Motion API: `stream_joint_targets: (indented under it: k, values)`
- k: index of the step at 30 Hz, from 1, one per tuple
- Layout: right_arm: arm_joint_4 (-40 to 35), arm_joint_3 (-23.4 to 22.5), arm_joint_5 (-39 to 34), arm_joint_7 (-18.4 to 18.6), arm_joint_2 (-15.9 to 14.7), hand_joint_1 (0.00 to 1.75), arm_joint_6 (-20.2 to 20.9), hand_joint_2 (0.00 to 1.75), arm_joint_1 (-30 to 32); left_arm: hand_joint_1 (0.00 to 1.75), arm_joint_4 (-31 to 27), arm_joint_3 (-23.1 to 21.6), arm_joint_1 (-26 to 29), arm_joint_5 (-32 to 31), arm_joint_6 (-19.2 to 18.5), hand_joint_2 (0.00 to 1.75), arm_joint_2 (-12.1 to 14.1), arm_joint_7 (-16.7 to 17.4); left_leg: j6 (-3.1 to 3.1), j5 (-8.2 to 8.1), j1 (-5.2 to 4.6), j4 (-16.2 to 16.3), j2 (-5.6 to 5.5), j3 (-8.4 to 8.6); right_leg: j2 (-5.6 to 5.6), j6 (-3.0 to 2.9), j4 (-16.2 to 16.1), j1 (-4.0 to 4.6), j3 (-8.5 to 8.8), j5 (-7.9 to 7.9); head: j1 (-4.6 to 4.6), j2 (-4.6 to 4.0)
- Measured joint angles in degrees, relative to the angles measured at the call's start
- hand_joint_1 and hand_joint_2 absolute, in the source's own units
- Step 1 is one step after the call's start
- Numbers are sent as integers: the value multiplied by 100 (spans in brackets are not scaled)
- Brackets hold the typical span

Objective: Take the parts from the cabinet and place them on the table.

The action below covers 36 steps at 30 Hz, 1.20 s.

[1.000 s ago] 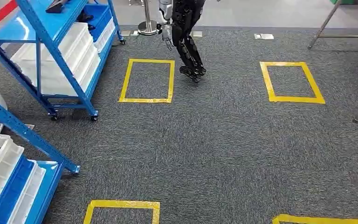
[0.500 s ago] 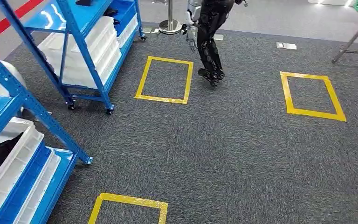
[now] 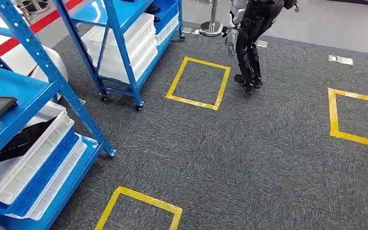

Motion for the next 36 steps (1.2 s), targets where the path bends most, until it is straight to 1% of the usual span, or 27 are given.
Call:
stream_joint_targets:
  k: [1,2,4,5,6,7,10,11,12,13,14,16,17,19,20,21,22,25,26,27,28,29,31,32,33,35,36]
  values:
    - [0,0,0,2,-7,0,0,0,2,0,0,2,6,0,0,0,-2,0,-9,-58,11,271,16,-138,-78,-6,1,8,-2,-5,2,0]
    - [0,0,0,2,-7,0,0,0,-3,0,2,4,17,0,0,0,-2,0,-10,19,18,262,33,-138,-147,-12,1,14,1,-11,4,0]
    - [0,0,0,2,-4,0,2,0,-14,0,0,9,21,0,0,0,-2,13,0,434,20,-407,114,209,-273,-21,2,14,19,-25,0,0]
    - [0,0,0,2,2,0,0,0,-17,0,0,11,13,-2,0,0,-2,18,21,670,16,-959,244,521,-336,-7,2,15,39,-42,0,0]
    - [0,0,0,2,0,0,0,0,-19,0,0,9,1,-4,0,0,-2,18,49,714,-5,-1323,553,728,-376,16,0,39,63,-60,-4,0]
    - [0,0,0,2,4,0,0,0,-12,0,0,11,-17,-9,-2,0,-2,26,72,709,-50,-1362,510,735,-432,63,17,101,63,-92,11,0]
    - [0,0,-2,2,2,0,0,0,-40,0,0,13,-3,-13,-15,0,7,61,150,715,-101,-1366,318,696,-595,125,-22,84,105,-92,20,0]
    - [0,2,-2,2,2,0,-2,0,-65,0,0,15,-3,-13,-15,0,4,63,206,761,-78,-1446,246,751,-635,174,-16,136,150,-123,15,0]
    - [0,4,0,0,0,0,-4,0,-66,0,0,15,3,-13,-18,0,-7,66,243,800,-48,-1495,206,785,-414,187,103,80,82,-210,28,-2]
    - [0,2,0,0,0,0,-4,0,-55,0,0,17,-6,-13,-17,0,-4,72,283,825,-33,-1508,146,780,-146,143,426,66,-48,-401,26,0]
    - [0,2,0,-4,2,0,-4,0,-46,0,0,17,-18,-20,-26,0,-6,72,294,831,-34,-1508,75,769,1,107,865,53,-254,-598,61,0]
    - [0,2,0,-4,2,0,-4,0,-25,0,0,17,-19,-20,-28,0,-13,72,296,833,-38,-1506,-98,759,111,115,1712,38,-673,-876,57,0]
    - [0,2,0,-4,0,0,-4,0,-9,0,0,17,-14,-20,-28,0,-13,74,295,834,-39,-1504,-185,764,124,160,1782,31,-721,-846,55,0]
    - [0,2,-2,-4,-2,0,-4,0,-4,0,0,22,-2,-20,-31,0,-13,79,286,836,-35,-1491,-356,778,157,289,1139,1,-444,-492,59,0]
    - [0,2,0,-4,-9,0,-4,0,-8,0,0,22,-3,-20,-31,0,-20,79,278,835,-31,-1477,-438,782,246,350,612,-28,-203,-259,55,0]
    - [0,2,0,-4,-13,0,-4,0,-6,0,0,24,-6,-20,-31,0,-24,79,253,828,-27,-1459,-505,767,482,382,145,-75,-1,-85,61,0]
    - [0,2,0,-4,-13,0,-4,0,-1,0,0,24,-13,-20,-31,0,-24,81,201,808,-72,-1413,-570,755,554,320,44,-40,-4,-90,61,0]
    - [0,2,0,-4,-20,0,-4,0,-39,0,0,28,16,-22,-31,0,-22,85,115,845,-34,-1454,-684,707,397,195,46,4,40,-55,46,0]
    - [0,2,-3,-7,-13,0,-4,0,-42,0,0,31,22,-35,-31,0,-15,98,91,851,-26,-1438,-740,687,332,148,18,-54,45,-27,44,0]
    - [0,2,0,-7,2,0,-4,0,-47,0,0,31,25,-72,-31,0,-2,140,86,803,-6,-1384,-646,666,272,113,-1,-90,44,-5,48,0]
    - [-2,4,2,-7,0,0,-7,0,-49,0,0,31,24,-85,-31,0,-4,173,50,610,-47,-1145,-268,558,212,111,-4,-71,40,-6,-10,0]
    - [-2,4,4,-9,2,0,-4,0,-35,0,0,31,8,-112,-31,0,-2,197,23,385,-34,-782,-115,385,133,47,-3,-52,41,-14,-37,0]
    - [-2,2,0,-9,4,0,-7,0,1,0,0,26,-4,-136,-37,0,0,210,-9,18,-24,35,-4,-20,-52,2,0,-18,31,-28,-37,0]
    - [-2,2,0,-9,2,0,-7,0,6,0,0,26,0,-140,-54,0,0,218,-14,0,-15,244,18,-132,-134,-1,0,-11,25,-31,-35,0]
    - [-2,2,0,-9,2,0,-5,0,0,0,0,26,12,-146,-77,0,4,229,-9,123,-6,154,44,-92,-202,-5,0,-4,26,-35,-37,0]
    - [-2,4,9,-20,15,0,-7,0,-13,0,0,28,13,-146,-81,0,17,243,7,574,0,-624,141,327,-335,-17,0,-2,49,-50,-37,0]
    - [-2,4,18,-26,22,0,-4,0,-18,0,0,28,4,-146,-81,0,24,247,45,757,-12,-1114,370,610,-389,1,0,7,77,-63,-39,0]
